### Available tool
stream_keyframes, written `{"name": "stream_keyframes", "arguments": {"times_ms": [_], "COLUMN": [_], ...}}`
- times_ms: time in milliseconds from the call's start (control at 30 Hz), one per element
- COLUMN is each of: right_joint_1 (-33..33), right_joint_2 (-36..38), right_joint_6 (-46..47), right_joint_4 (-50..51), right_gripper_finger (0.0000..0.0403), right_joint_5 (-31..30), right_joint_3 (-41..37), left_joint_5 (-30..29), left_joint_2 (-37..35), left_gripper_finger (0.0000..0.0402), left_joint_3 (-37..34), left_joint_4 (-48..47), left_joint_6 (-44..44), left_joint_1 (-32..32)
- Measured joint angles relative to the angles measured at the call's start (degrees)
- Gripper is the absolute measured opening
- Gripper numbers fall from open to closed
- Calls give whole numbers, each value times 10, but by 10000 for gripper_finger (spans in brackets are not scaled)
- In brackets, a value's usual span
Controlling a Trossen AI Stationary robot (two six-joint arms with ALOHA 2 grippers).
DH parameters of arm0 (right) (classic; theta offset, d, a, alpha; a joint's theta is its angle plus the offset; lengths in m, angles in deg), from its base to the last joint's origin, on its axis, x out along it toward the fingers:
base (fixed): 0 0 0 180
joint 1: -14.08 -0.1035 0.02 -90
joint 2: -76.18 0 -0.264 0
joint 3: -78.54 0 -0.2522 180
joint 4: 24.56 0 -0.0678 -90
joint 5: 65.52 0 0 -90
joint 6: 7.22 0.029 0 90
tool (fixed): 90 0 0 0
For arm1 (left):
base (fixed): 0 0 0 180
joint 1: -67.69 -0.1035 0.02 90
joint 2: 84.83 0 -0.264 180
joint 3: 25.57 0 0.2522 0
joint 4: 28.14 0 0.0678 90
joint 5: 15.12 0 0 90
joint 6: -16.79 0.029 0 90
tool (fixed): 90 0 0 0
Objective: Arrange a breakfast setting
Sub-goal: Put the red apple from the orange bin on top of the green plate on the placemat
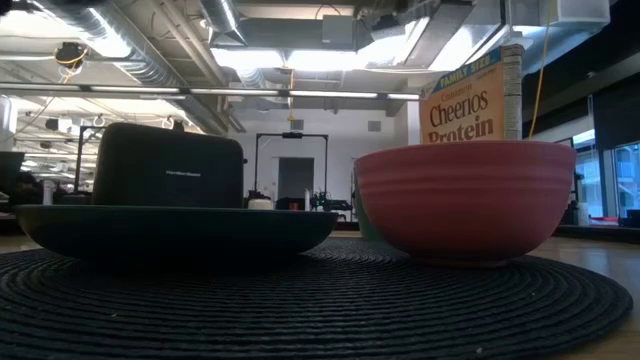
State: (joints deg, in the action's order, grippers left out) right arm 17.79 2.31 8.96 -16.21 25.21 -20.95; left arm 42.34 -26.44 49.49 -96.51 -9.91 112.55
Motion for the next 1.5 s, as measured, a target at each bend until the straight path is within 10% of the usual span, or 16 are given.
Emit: {"name": "stream_keyframes", "arguments": {"times_ms": [233,567,1500], "right_joint_1": [-37,-87,-98], "right_joint_2": [-100,-146,-165], "right_joint_6": [-46,-135,-150], "right_joint_4": [-118,12,38], "right_gripper_finger": [218,193,15], "right_joint_5": [34,30,41], "right_joint_3": [50,178,186], "left_joint_5": [-17,66,84], "left_joint_2": [2,45,56], "left_gripper_finger": [271,271,282], "left_joint_3": [-5,-5,-6], "left_joint_4": [236,446,476], "left_joint_6": [143,243,238], "left_joint_1": [-157,-271,-290]}}
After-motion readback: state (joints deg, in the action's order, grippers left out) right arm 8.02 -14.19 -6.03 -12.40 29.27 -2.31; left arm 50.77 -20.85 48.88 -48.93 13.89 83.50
